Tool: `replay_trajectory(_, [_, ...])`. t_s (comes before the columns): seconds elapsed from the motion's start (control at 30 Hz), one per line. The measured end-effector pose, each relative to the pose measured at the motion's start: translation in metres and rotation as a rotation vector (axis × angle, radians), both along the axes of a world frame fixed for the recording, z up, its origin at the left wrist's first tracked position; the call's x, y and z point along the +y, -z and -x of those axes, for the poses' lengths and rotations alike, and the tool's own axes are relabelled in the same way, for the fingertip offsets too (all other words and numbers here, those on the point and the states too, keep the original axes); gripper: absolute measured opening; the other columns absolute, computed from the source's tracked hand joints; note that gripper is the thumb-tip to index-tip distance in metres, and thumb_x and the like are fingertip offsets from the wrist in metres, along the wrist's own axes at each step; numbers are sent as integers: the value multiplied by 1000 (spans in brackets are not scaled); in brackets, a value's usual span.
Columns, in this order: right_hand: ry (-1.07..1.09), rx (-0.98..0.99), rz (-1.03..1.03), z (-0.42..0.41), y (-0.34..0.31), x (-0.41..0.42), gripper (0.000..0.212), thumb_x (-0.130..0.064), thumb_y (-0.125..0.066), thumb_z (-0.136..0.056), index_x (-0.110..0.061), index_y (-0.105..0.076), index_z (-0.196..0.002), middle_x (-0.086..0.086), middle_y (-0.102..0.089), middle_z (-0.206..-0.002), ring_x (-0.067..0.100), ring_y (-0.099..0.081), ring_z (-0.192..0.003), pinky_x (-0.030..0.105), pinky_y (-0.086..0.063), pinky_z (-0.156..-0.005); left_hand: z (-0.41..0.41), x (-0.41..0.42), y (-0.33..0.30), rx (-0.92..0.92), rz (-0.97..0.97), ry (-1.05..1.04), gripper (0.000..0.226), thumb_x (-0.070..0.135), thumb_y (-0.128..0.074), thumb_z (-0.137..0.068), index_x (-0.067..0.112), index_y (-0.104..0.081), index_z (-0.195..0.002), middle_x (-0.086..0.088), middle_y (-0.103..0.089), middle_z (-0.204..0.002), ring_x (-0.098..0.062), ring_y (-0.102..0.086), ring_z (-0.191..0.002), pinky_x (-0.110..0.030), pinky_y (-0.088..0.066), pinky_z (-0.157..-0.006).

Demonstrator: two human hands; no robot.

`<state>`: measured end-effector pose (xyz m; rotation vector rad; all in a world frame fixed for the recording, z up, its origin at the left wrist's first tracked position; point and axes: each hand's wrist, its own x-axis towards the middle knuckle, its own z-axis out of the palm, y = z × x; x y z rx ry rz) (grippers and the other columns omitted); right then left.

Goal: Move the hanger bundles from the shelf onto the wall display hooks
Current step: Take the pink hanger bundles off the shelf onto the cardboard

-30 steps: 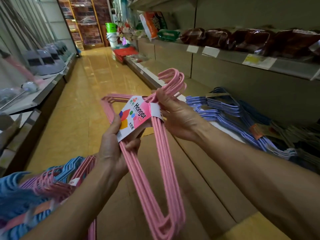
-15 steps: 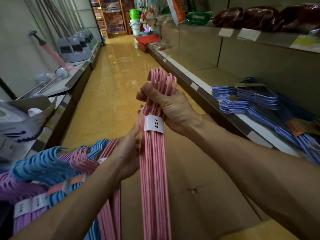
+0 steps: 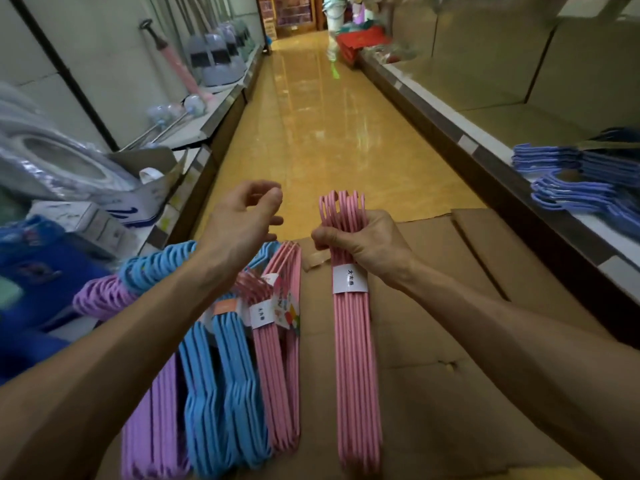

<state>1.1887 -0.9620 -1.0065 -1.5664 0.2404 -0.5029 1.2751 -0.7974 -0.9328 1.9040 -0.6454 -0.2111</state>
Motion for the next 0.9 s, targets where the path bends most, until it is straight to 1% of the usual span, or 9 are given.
replay_trajectory(0.13, [-66,22,-3,-21,25,11,29,-25,-84,-71,-3,-75,-87,11,-77,-85,23,-75,-79,34,-61,-73,-1,14,1,-83,-25,26,28,29,-50,-103,20,-58,-128,2,-62,-122,-6,-68,-97,-29,-59,-81])
replay_trajectory(0.23, [-110,50,-16,-35,41,21,16,-17,-83,-77,-11,-76,-90,3,-77,-81,13,-74,-76,22,-56,-65,-4,23,3,-117,-39,34,25,29,-51,-103,22,-59,-126,4,-63,-121,-5,-68,-99,-29,-59,-83])
replay_trajectory(0.37, [-161,106,52,-51,61,35,18,-18,-83,-78,-19,-74,-94,-3,-77,-85,11,-75,-82,21,-57,-67,-8,31,10,-147,-67,31,19,27,-52,-103,26,-60,-120,7,-65,-118,-2,-68,-96,-28,-60,-83])
replay_trajectory(0.5, [-173,150,79,-63,78,46,17,-19,-83,-78,-22,-73,-91,-9,-76,-80,6,-74,-78,17,-55,-64,-13,37,18,-127,-71,4,16,24,-53,-102,28,-62,-114,7,-67,-114,-3,-69,-94,-35,-60,-85])
replay_trajectory(0.57, [-164,150,74,-68,81,50,17,-20,-83,-78,-22,-72,-91,-11,-76,-78,4,-73,-75,14,-53,-62,-15,40,23,-124,-86,6,16,24,-54,-101,29,-62,-113,7,-67,-114,-6,-68,-98,-37,-59,-88])
replay_trajectory(0.67, [-183,137,41,-74,83,59,20,-20,-82,-78,-21,-72,-95,-11,-76,-83,5,-74,-79,13,-55,-64,-17,43,27,-132,-114,16,16,24,-54,-101,30,-61,-114,9,-66,-115,-6,-67,-101,-38,-58,-91])
replay_trajectory(0.73, [-171,125,23,-77,83,64,21,-17,-83,-76,-26,-71,-91,-14,-75,-79,1,-73,-78,11,-54,-63,-19,43,28,-138,-117,14,17,24,-54,-101,30,-61,-115,9,-65,-115,-5,-67,-100,-38,-58,-91])
replay_trajectory(0.83, [-138,135,74,-81,84,67,26,-18,-84,-75,-32,-68,-90,-11,-73,-77,-2,-71,-76,11,-55,-63,-20,40,26,-135,-96,10,16,23,-54,-101,31,-61,-113,10,-66,-113,-3,-68,-96,-37,-58,-89])
replay_trajectory(0.9, [-117,174,130,-83,82,68,27,-22,-86,-74,-26,-70,-95,-7,-72,-84,1,-71,-78,17,-58,-68,-18,37,24,-141,-90,12,17,22,-54,-101,30,-62,-114,9,-66,-113,-2,-68,-95,-36,-59,-89])
